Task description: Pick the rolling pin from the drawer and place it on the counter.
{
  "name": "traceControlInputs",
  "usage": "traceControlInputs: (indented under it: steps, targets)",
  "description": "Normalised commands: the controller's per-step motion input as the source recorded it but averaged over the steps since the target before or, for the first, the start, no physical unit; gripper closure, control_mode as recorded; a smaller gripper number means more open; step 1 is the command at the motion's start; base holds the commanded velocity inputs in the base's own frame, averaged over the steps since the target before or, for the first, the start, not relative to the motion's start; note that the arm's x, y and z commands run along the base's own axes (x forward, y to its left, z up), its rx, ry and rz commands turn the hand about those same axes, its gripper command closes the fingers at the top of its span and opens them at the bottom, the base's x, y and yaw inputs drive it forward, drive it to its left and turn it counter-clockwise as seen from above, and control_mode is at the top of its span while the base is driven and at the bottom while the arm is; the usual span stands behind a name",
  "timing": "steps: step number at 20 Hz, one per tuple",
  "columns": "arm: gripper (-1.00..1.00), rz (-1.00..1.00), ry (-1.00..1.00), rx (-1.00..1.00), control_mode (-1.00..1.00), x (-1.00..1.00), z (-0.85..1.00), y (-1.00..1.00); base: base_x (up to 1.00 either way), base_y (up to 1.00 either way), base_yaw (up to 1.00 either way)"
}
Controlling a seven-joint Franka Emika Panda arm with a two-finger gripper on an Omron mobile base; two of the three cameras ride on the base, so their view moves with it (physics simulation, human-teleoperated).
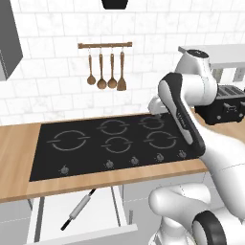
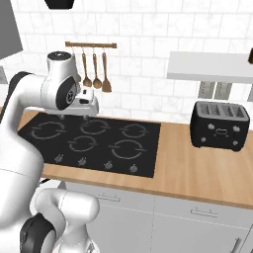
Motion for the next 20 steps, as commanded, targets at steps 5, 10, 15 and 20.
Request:
traceControlInputs:
  steps: [5,10,15,20]
  targets:
    - [-1.0,0.18,0.0,-0.03,-1.0,-0.43,-0.01,0.15,0.0,0.0,0.0]
    - [-1.0,0.06,0.01,-0.01,-1.0,-0.03,0.0,0.03,0.0,0.0,0.0]
    - [-1.0,0.13,0.0,-0.01,-1.0,-0.33,0.0,0.09,0.0,0.0,0.0]
    - [-1.0,0.22,-0.01,-0.04,-1.0,-0.64,0.0,0.26,0.0,0.0,0.0]
